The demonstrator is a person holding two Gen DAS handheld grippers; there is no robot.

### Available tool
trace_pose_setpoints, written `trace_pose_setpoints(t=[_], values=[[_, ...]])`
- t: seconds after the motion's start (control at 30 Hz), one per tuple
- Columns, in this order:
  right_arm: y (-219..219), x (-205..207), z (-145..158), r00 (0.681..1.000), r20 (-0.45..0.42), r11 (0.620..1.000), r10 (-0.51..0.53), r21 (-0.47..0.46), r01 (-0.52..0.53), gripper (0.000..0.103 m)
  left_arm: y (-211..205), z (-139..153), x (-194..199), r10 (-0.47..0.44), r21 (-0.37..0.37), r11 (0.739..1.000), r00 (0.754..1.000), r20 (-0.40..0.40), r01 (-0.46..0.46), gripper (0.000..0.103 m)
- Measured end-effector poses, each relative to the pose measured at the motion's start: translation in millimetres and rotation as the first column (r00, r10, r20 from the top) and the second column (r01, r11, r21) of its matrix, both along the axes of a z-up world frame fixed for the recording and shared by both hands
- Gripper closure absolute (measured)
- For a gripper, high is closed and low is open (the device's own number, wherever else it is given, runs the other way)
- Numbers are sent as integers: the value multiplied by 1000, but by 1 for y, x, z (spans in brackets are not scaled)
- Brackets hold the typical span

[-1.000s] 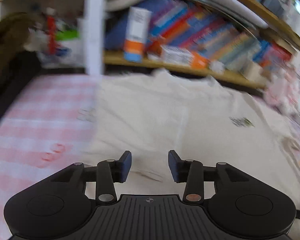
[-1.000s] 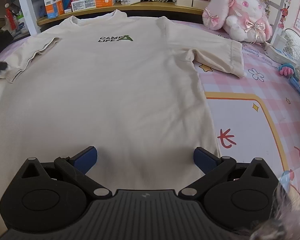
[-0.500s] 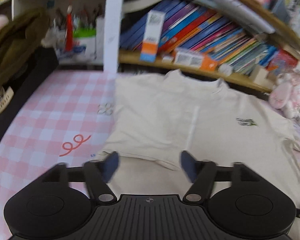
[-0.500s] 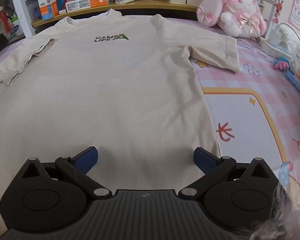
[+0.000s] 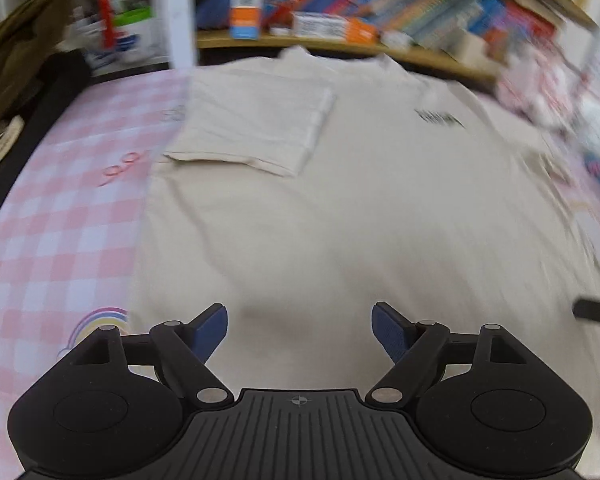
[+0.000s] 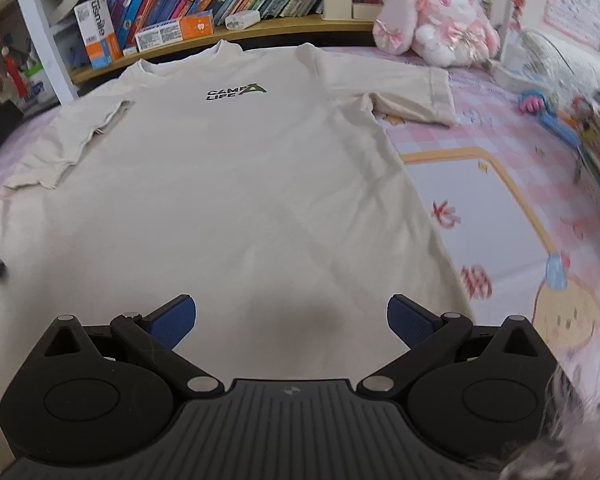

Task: Fold clothes
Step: 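Release the fold edge and lift the left gripper away from the shirt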

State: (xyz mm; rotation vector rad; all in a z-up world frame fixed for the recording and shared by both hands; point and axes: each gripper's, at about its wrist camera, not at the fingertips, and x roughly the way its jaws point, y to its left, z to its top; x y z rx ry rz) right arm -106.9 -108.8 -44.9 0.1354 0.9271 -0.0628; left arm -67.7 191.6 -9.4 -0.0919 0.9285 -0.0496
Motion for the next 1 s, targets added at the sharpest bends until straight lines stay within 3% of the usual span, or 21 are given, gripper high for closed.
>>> trace_pose_setpoints(t=[0.17,0.6,0.77,1.0], values=[[16,-19,1,999,-10,999,-38,-11,38,0,-5,-3,-12,-73,-1,997,997,-16,73,11],[37,-67,4,994,0,990,-112,-87,112,0,-6,-12,-26,-159,-65,986,985,-66,155,11],[24,-67,6,989,11,987,-145,-66,146,0,-17,-11,-25,-212,-115,972,975,-69,203,11],[-2,-48,2,995,25,994,-101,-42,102,0,-50,-13,-11,-148,-64,988,984,-94,143,11]])
